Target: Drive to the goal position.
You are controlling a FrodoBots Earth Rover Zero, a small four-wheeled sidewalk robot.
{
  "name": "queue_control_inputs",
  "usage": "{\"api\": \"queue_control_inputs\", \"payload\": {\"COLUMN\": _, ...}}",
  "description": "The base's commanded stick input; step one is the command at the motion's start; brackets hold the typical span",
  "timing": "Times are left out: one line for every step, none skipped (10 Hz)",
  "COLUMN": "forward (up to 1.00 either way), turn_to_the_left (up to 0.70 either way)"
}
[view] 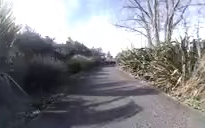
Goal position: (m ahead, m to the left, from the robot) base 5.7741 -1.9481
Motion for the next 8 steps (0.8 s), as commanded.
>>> {"api": "queue_control_inputs", "payload": {"forward": 0.45, "turn_to_the_left": -0.27}}
{"api": "queue_control_inputs", "payload": {"forward": 0.45, "turn_to_the_left": -0.27}}
{"api": "queue_control_inputs", "payload": {"forward": 0.45, "turn_to_the_left": -0.27}}
{"api": "queue_control_inputs", "payload": {"forward": 0.45, "turn_to_the_left": -0.27}}
{"api": "queue_control_inputs", "payload": {"forward": 0.45, "turn_to_the_left": -0.16}}
{"api": "queue_control_inputs", "payload": {"forward": 0.45, "turn_to_the_left": -0.06}}
{"api": "queue_control_inputs", "payload": {"forward": 0.45, "turn_to_the_left": 0.0}}
{"api": "queue_control_inputs", "payload": {"forward": 0.45, "turn_to_the_left": 0.0}}
